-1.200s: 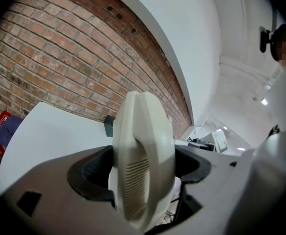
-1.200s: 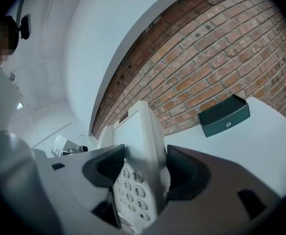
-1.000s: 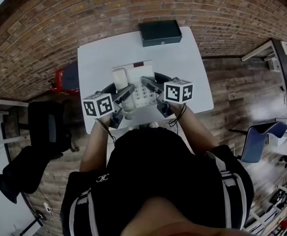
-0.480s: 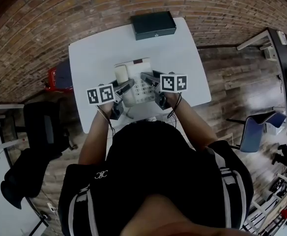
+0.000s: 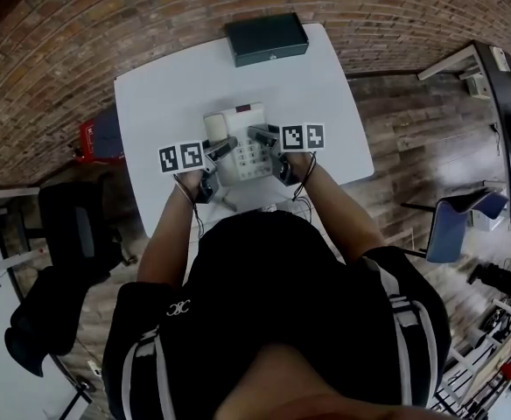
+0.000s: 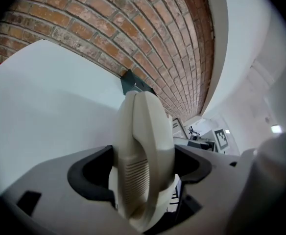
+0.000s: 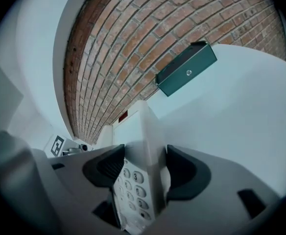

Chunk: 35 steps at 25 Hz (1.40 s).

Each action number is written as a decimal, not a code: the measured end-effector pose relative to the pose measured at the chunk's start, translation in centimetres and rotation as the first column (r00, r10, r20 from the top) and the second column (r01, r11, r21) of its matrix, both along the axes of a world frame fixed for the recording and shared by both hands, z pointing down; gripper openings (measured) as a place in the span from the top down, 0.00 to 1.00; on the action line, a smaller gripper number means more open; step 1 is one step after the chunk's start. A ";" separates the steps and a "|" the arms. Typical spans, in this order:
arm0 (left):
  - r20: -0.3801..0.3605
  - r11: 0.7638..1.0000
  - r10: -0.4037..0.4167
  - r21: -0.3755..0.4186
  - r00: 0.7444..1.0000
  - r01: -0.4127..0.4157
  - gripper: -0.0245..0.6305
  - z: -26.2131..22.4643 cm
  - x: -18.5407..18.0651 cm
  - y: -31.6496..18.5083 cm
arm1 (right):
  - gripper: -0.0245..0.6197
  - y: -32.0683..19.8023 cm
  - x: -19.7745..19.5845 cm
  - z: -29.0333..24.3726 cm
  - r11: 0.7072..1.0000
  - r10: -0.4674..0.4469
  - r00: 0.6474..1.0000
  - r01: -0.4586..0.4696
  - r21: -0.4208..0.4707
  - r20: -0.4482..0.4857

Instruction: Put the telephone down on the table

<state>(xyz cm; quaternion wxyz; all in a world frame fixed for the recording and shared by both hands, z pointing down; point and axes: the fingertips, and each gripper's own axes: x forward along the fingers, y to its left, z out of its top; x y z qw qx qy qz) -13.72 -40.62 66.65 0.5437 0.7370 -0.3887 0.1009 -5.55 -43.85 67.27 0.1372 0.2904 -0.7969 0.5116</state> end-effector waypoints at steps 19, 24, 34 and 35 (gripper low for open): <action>-0.042 0.995 -0.025 -0.103 0.999 0.021 0.39 4.7 -0.3 -0.5 | 0.60 -0.6 -0.3 4.3 0.998 0.000 0.997 -0.006 -0.067 -0.075; -0.077 0.993 -0.045 -0.115 0.996 0.036 0.38 5.3 -0.2 -0.8 | 0.60 -0.8 -0.1 5.1 0.996 0.037 0.997 -0.043 -0.075 -0.069; -0.056 0.995 -0.017 -0.097 0.998 0.012 0.38 5.2 -0.1 -1.0 | 0.60 -0.8 0.0 5.3 0.994 0.000 0.997 -0.009 -0.106 -0.080; -0.028 0.996 -0.010 -0.084 1.000 0.007 0.38 5.1 -0.2 -1.1 | 0.60 -0.9 0.1 5.2 0.996 -0.001 0.995 -0.008 -0.086 -0.101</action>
